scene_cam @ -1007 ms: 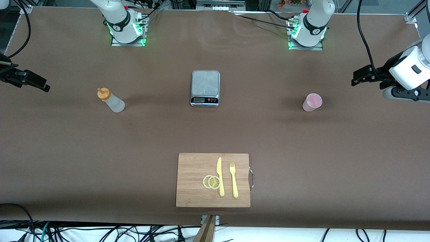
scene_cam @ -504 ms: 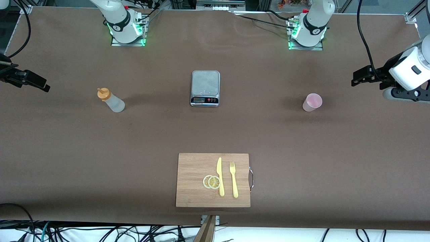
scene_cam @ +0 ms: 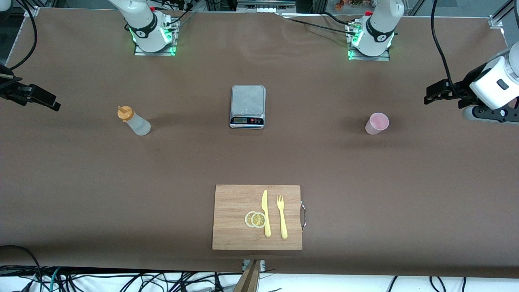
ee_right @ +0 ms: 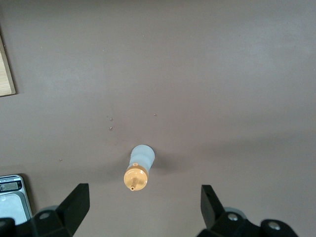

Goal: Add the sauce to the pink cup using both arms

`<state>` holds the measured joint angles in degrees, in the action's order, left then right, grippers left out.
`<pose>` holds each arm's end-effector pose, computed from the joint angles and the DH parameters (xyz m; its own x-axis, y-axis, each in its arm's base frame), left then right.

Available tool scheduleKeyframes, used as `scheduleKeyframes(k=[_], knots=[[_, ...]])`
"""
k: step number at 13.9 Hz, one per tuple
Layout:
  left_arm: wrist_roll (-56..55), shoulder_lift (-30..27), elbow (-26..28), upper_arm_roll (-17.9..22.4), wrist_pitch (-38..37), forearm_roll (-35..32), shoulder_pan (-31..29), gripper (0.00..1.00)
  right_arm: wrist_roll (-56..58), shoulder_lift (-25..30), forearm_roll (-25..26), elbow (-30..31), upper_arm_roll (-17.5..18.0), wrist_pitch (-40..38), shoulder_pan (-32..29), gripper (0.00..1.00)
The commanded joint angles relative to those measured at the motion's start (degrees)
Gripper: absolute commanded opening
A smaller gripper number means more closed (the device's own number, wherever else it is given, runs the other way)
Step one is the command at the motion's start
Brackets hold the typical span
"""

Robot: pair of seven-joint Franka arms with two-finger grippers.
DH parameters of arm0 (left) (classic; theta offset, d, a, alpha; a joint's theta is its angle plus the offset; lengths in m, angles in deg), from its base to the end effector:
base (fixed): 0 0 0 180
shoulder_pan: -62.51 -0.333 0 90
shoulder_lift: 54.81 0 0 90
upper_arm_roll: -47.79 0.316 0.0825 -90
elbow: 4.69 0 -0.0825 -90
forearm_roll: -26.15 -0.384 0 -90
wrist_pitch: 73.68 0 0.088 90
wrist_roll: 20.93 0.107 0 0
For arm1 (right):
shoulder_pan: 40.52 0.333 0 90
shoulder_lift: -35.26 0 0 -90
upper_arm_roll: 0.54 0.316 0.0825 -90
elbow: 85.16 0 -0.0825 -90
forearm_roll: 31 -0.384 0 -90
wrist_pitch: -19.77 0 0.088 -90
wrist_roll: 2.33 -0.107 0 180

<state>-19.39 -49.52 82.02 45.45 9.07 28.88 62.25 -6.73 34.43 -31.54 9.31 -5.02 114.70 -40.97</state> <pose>0.5670 -0.0251 0.5895 0.9848 -0.0691 -0.1591 -0.0609 -0.9966 0.0557 0.5624 -0.0473 0.5869 0.9866 -0.1629 -0.0070 -0.1630 -0.9866 -0.0077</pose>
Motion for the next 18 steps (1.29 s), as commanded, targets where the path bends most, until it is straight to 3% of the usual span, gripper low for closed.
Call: scheduleKeyframes(k=[1, 13, 18], knots=[[-0.3, 1.0, -2.0, -0.4, -1.0, -1.1, -0.2, 1.00, 0.3, 0.8, 0.6, 0.4, 0.3, -0.6, -0.2, 1.00], [-0.1, 3.1, -1.7, -0.3, -1.8, -1.1, -0.3, 1.00, 0.3, 0.8, 0.6, 0.4, 0.3, -0.6, -0.2, 1.00], [0.6, 5.0, 4.5, -0.2, 2.9, -1.1, -0.8, 1.00, 0.3, 0.8, 0.6, 0.4, 0.3, -0.6, -0.2, 1.00]])
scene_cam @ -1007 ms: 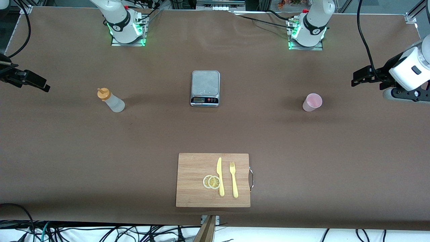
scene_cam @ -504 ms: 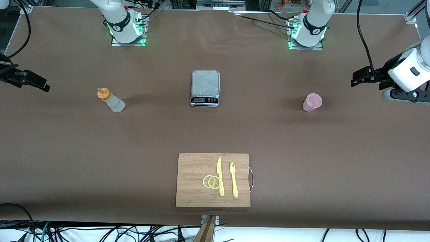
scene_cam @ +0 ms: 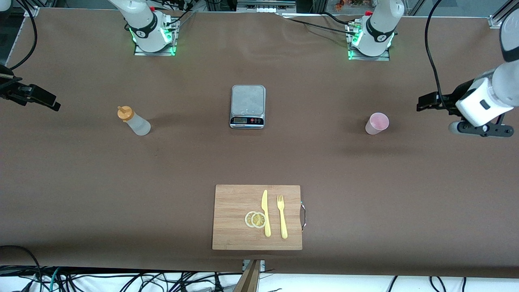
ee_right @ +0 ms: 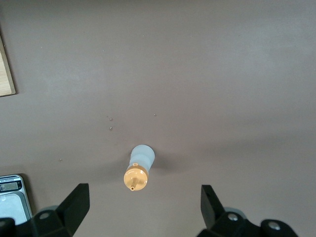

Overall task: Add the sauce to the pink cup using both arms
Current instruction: 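Reach the left gripper down and grasp the pink cup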

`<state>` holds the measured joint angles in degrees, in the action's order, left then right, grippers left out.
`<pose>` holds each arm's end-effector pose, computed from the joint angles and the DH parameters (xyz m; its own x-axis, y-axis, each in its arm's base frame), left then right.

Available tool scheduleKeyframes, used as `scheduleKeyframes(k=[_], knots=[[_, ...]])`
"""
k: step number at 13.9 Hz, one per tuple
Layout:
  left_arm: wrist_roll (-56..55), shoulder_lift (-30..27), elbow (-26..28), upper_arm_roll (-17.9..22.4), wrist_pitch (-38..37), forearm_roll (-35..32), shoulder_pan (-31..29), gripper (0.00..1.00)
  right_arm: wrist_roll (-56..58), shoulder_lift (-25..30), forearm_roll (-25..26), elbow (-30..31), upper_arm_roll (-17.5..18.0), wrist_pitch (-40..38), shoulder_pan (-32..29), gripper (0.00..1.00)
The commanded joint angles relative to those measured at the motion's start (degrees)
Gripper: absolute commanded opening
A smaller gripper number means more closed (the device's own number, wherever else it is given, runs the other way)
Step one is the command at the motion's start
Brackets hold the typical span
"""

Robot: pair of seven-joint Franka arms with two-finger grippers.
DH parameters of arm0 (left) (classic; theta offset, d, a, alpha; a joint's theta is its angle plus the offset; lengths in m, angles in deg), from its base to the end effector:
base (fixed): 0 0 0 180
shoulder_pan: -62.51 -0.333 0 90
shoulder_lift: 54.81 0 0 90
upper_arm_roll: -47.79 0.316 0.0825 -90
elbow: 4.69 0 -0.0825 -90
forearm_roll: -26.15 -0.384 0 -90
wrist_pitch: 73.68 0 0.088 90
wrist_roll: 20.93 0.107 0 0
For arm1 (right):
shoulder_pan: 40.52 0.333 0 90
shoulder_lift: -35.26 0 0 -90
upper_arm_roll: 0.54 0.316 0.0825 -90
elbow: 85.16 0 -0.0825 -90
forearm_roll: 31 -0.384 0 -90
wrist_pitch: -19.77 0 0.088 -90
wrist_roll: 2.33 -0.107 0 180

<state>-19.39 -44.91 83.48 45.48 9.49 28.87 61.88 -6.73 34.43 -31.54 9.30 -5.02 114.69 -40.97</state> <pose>0.5845 -0.0210 0.5321 0.9649 -0.0620 -0.2553 -0.0480 -0.9970 0.0608 0.5624 -0.0473 0.5870 0.9866 -0.1629 -0.0070 -0.1630 -0.9866 -0.0077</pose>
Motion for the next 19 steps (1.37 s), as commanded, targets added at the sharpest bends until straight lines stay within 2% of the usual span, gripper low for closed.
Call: scheduleKeyframes(k=[1, 3, 5, 8, 12, 19], knots=[[0.7, 0.4, 5.1, -0.2, 4.4, -1.1, -0.3, 1.00, 0.3, 0.8, 0.6, 0.4, 0.3, -0.6, -0.2, 1.00], [0.7, 0.4, 9.7, -0.2, 8.0, -1.1, -0.2, 1.00, 0.3, 0.8, 0.6, 0.4, 0.3, -0.6, -0.2, 1.00], [1.4, 0.0, 16.5, 0.0, 13.8, -1.1, -0.4, 1.00, 0.3, 0.8, 0.6, 0.4, 0.3, -0.6, -0.2, 1.00], [6.0, -0.3, 24.1, 2.2, 21.6, -1.1, -0.4, 1.00, 0.3, 0.8, 0.6, 0.4, 0.3, -0.7, -0.2, 1.00], [8.1, -3.9, 36.5, 3.5, 33.8, -1.1, -0.2, 1.00, 0.3, 0.8, 0.6, 0.4, 0.3, -0.6, -0.2, 1.00], [8.2, -5.3, 47.8, 3.5, 47.1, -1.1, 0.5, 0.98, 0.3, 0.8, 0.6, 0.4, 0.3, -0.6, -0.2, 1.00]])
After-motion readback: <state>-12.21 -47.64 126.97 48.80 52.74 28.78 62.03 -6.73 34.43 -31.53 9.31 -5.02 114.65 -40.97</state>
